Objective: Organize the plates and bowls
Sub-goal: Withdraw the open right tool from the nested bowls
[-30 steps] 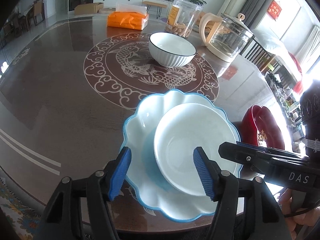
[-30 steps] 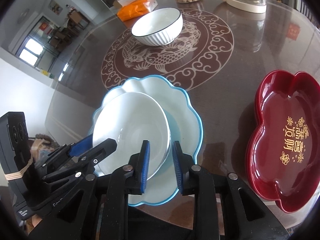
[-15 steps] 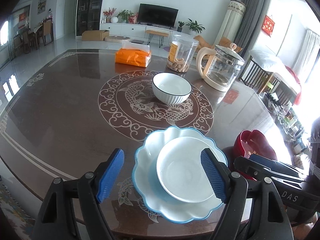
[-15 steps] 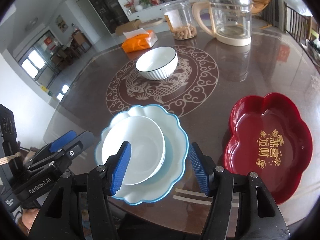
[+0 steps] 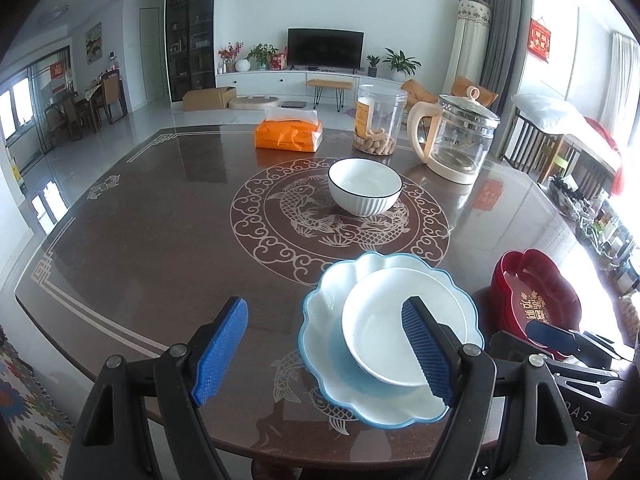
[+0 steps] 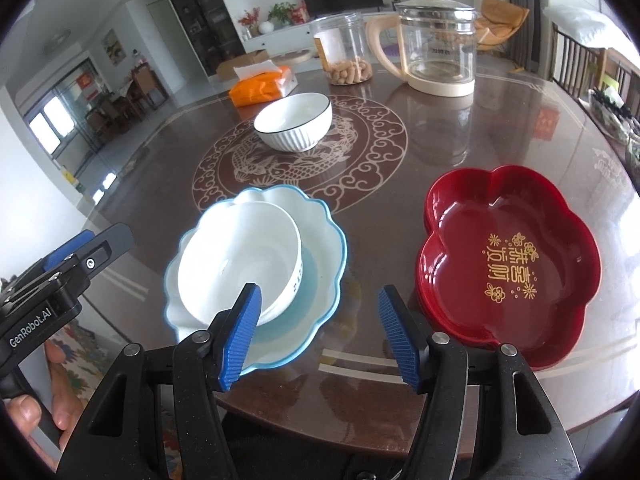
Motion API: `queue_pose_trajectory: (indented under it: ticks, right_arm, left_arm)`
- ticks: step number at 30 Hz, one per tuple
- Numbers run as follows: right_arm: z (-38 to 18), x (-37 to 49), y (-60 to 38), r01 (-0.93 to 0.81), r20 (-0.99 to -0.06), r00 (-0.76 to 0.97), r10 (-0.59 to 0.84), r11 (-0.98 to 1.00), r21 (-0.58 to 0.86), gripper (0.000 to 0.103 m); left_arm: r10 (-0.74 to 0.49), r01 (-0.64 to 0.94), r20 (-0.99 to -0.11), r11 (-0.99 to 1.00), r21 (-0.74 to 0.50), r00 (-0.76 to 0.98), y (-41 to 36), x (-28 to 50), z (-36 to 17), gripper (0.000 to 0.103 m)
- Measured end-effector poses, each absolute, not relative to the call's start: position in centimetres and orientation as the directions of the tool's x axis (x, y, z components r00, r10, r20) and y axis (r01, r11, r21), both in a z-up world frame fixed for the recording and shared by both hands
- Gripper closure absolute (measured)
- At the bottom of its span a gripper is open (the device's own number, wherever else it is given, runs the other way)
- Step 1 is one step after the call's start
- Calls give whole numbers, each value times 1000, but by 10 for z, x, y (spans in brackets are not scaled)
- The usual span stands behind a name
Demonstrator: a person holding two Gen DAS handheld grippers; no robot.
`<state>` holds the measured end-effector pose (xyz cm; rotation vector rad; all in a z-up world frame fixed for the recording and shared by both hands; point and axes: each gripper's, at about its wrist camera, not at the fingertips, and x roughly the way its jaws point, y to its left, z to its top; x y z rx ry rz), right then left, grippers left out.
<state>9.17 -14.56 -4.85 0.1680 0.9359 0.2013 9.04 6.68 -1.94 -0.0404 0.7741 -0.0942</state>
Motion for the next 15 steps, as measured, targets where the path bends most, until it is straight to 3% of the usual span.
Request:
queue_pose_trajectory:
  ticks: [15]
  right_arm:
    - [-40, 80, -135, -117, -798, 581, 156, 987, 108, 32]
  left_arm:
    - [-62, 19, -748, 998, -66, 661, 77, 90, -20, 16]
